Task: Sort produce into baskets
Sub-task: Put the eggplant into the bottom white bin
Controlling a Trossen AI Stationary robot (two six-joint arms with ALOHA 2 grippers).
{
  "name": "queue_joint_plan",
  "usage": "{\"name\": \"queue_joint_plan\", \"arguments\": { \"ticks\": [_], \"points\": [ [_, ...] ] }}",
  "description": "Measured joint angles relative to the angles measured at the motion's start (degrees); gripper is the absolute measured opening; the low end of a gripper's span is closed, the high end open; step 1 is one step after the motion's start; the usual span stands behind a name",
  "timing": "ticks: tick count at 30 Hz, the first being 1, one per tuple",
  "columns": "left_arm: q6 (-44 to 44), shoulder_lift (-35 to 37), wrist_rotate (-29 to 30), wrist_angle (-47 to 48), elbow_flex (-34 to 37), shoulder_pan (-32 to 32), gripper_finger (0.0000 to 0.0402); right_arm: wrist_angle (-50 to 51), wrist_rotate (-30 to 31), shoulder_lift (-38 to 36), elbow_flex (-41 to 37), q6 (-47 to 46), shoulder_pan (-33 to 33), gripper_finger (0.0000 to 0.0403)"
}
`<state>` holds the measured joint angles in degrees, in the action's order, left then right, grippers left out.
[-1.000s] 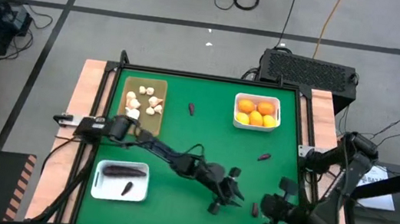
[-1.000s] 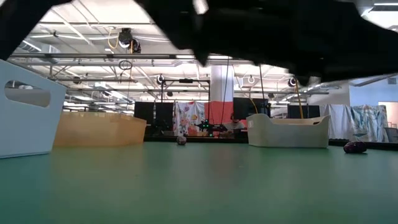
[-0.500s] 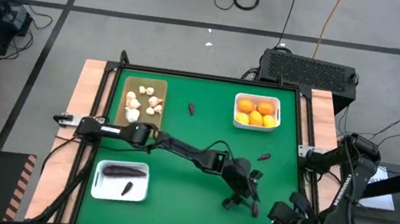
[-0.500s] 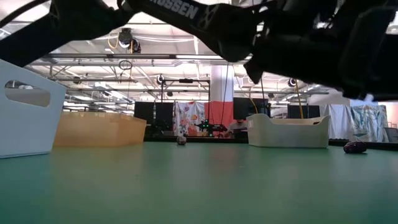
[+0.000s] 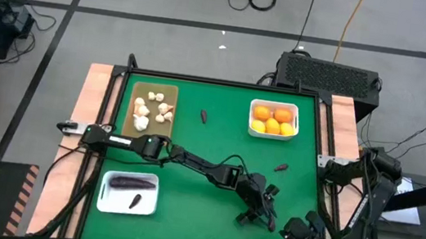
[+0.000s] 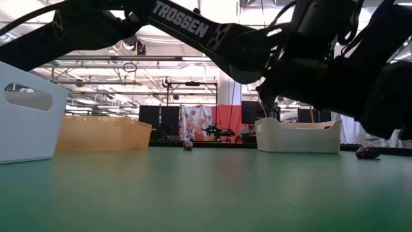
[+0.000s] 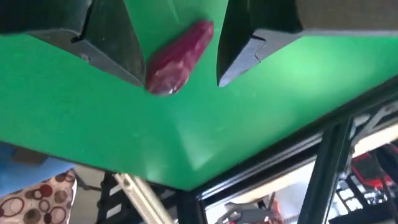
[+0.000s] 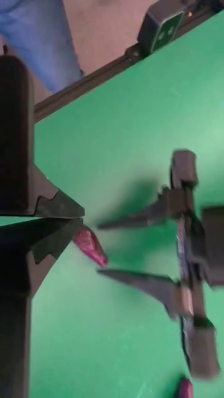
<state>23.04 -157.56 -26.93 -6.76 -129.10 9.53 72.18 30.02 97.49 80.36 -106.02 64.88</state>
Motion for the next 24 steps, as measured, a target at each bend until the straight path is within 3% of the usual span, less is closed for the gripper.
{"name": "queue_joint_plan", "arguments": {
  "ticks": [8,24],
  "points": [
    [0.9,-1.7,0.2,-0.5,0.0,-0.8,0.0205,-3.5,-0.1,3.6,0.0,-0.9,0.0,0.0000],
    [1.4,-2.7,1.5,-0.5,0.0,-0.6,0.0205,-4.3,0.1,3.7,0.0,-0.3,0.1,0.0000]
  ]
}}
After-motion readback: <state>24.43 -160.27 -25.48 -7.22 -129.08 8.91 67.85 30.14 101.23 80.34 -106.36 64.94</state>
